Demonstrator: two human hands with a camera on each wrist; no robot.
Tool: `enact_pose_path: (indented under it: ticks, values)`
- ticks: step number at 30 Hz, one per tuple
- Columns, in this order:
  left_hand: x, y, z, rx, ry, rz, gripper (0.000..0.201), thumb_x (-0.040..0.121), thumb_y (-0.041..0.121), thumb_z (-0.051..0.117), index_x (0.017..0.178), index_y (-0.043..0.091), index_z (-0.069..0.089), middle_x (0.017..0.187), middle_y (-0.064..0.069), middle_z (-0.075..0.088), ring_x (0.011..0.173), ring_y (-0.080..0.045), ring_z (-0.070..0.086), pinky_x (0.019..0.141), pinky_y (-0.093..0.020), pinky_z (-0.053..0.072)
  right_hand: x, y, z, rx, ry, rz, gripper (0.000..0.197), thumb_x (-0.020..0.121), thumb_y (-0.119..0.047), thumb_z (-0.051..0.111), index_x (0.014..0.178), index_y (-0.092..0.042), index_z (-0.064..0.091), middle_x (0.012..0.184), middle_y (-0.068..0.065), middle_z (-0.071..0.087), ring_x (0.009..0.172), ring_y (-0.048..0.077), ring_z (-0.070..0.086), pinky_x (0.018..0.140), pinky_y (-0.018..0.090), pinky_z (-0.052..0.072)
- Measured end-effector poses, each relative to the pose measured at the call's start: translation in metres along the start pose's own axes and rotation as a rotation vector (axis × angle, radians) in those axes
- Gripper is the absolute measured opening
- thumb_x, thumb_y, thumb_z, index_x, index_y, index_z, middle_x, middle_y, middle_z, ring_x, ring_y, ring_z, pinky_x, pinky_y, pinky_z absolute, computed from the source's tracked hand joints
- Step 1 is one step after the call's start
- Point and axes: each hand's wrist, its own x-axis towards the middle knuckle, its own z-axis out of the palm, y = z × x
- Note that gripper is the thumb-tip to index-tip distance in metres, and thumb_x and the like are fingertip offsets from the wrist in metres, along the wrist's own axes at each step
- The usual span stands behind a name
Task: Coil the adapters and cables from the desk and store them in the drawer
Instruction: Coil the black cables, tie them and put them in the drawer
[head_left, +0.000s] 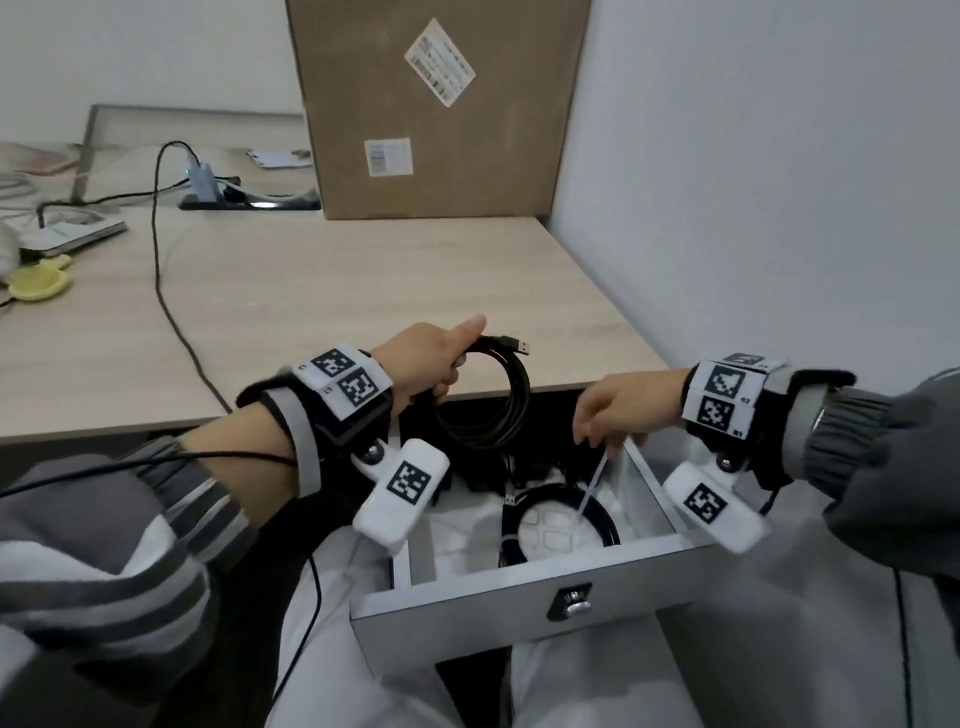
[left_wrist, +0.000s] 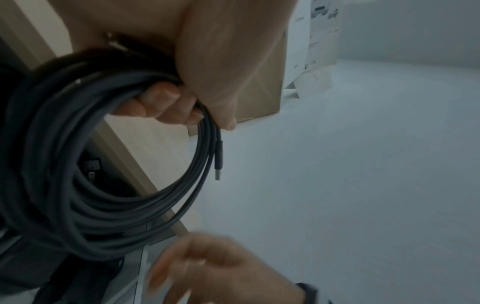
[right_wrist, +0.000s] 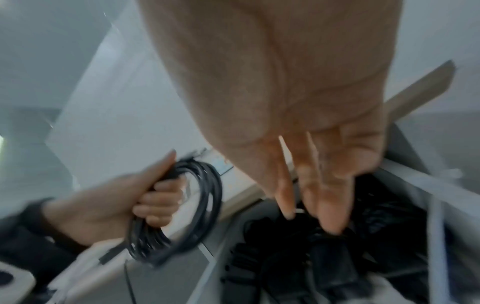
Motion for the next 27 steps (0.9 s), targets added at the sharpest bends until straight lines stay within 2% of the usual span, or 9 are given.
enact_pose_path:
  ticks: [2, 5, 10, 11, 15, 18, 21, 24, 27]
  values:
    - [0.001, -0.001, -0.003, 0.0, 0.03, 0.025, 0.052, 0.093, 0.058, 0.043, 0.061, 0.016, 0.039, 0.042, 0.007, 0.035, 0.038, -0.013, 0.032, 0.053, -0.028, 0.032, 0.009, 0.007, 0.006, -0.132, -0.135, 0.098, 0.02, 0.093, -0.008, 0.048, 0.104, -0.017, 0.062, 0.094, 0.003, 0.068, 0.068, 0.009, 0.066, 0.05, 0.018, 0.042]
    - [0.001, -0.001, -0.002, 0.019, 0.047, 0.043, 0.052, 0.093, 0.058, 0.043, 0.062, 0.017, 0.039, 0.043, 0.007, 0.036, 0.039, -0.013, 0.033, 0.054, -0.027, 0.033, 0.023, 0.009, 0.012, -0.22, -0.183, 0.19, 0.035, 0.093, -0.006, 0.049, 0.125, -0.018, 0.055, 0.105, 0.011, 0.07, 0.065, 0.011, 0.066, 0.049, 0.017, 0.046]
    - [0.001, -0.01, 0.004, 0.017, 0.031, 0.033, 0.053, 0.092, 0.058, 0.044, 0.061, 0.015, 0.039, 0.043, 0.006, 0.035, 0.041, -0.016, 0.033, 0.053, -0.026, 0.037, 0.047, 0.012, 0.017, -0.289, -0.238, 0.269, 0.056, 0.087, -0.001, 0.061, 0.139, -0.014, 0.043, 0.118, 0.017, 0.064, 0.067, 0.016, 0.062, 0.063, 0.026, 0.054]
    - [0.001, -0.012, 0.004, 0.018, 0.028, 0.032, 0.054, 0.092, 0.058, 0.044, 0.061, 0.015, 0.039, 0.042, 0.006, 0.035, 0.041, -0.016, 0.033, 0.053, -0.026, 0.037, 0.05, 0.013, 0.017, -0.302, -0.249, 0.28, 0.058, 0.086, -0.002, 0.063, 0.139, -0.013, 0.042, 0.119, 0.018, 0.064, 0.07, 0.017, 0.061, 0.06, 0.026, 0.054]
    - [0.0, -0.017, 0.006, 0.009, 0.019, 0.027, 0.053, 0.093, 0.057, 0.044, 0.06, 0.015, 0.038, 0.043, 0.005, 0.034, 0.04, -0.015, 0.033, 0.051, -0.025, 0.037, 0.053, 0.012, 0.014, -0.337, -0.283, 0.326, 0.043, 0.085, -0.005, 0.065, 0.127, -0.001, 0.055, 0.105, 0.014, 0.066, 0.067, 0.017, 0.061, 0.042, 0.018, 0.049]
    - [0.001, -0.017, 0.006, -0.009, 0.031, 0.02, 0.052, 0.094, 0.055, 0.045, 0.061, 0.015, 0.039, 0.045, 0.004, 0.034, 0.04, -0.015, 0.032, 0.049, -0.024, 0.037, 0.053, 0.013, 0.012, -0.394, -0.31, 0.336, 0.032, 0.083, -0.011, 0.068, 0.112, 0.001, 0.066, 0.097, 0.013, 0.069, 0.071, 0.019, 0.063, 0.045, 0.018, 0.049]
    - [0.002, -0.017, 0.005, -0.016, 0.046, 0.015, 0.052, 0.093, 0.055, 0.045, 0.062, 0.014, 0.04, 0.044, 0.004, 0.036, 0.04, -0.015, 0.034, 0.049, -0.024, 0.037, 0.053, 0.017, 0.015, -0.413, -0.309, 0.322, 0.03, 0.082, -0.015, 0.069, 0.109, -0.002, 0.069, 0.091, 0.009, 0.071, 0.073, 0.018, 0.065, 0.054, 0.019, 0.05]
    - [0.002, -0.017, 0.005, -0.025, 0.063, 0.012, 0.052, 0.093, 0.055, 0.046, 0.063, 0.014, 0.041, 0.042, 0.005, 0.037, 0.04, -0.015, 0.034, 0.049, -0.024, 0.038, 0.047, 0.014, 0.014, -0.361, -0.216, 0.303, 0.025, 0.083, -0.013, 0.068, 0.106, -0.002, 0.07, 0.086, 0.009, 0.071, 0.072, 0.017, 0.065, 0.049, 0.018, 0.049]
    - [0.0, -0.017, 0.004, -0.051, 0.092, 0.006, 0.052, 0.093, 0.056, 0.045, 0.063, 0.013, 0.042, 0.043, 0.004, 0.037, 0.041, -0.015, 0.034, 0.05, -0.024, 0.037, 0.038, 0.007, 0.009, -0.297, 0.007, 0.219, 0.02, 0.079, -0.009, 0.071, 0.098, 0.0, 0.072, 0.08, 0.008, 0.07, 0.066, 0.015, 0.064, 0.044, 0.016, 0.047]
